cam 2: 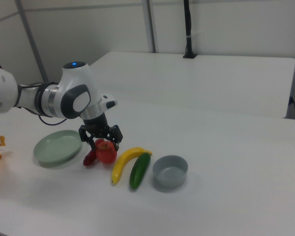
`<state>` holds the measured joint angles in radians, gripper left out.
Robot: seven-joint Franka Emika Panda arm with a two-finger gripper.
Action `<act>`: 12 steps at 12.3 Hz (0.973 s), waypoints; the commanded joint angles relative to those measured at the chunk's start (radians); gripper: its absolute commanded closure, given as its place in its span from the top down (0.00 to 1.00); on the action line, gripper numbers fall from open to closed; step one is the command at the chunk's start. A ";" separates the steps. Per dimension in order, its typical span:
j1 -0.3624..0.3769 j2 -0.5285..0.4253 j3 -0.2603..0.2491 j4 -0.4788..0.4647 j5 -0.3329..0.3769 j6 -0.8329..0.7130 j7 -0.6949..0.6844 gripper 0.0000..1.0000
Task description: Red apple placed in the center of the desktop
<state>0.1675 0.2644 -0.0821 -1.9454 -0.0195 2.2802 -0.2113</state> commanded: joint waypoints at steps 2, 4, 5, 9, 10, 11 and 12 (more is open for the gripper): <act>-0.002 -0.102 -0.001 0.092 -0.004 -0.179 0.033 1.00; -0.008 -0.154 -0.001 0.205 0.001 -0.336 0.056 1.00; -0.013 -0.187 -0.002 0.245 0.003 -0.405 0.075 1.00; -0.042 -0.266 -0.002 0.388 0.035 -0.707 0.130 1.00; -0.049 -0.290 0.002 0.388 0.049 -0.752 0.163 1.00; -0.062 -0.309 0.017 0.384 0.071 -0.784 0.224 1.00; -0.087 -0.318 0.048 0.379 0.075 -0.786 0.262 1.00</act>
<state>0.1212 -0.0240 -0.0819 -1.5586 0.0193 1.5437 -0.0592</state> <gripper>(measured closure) 0.000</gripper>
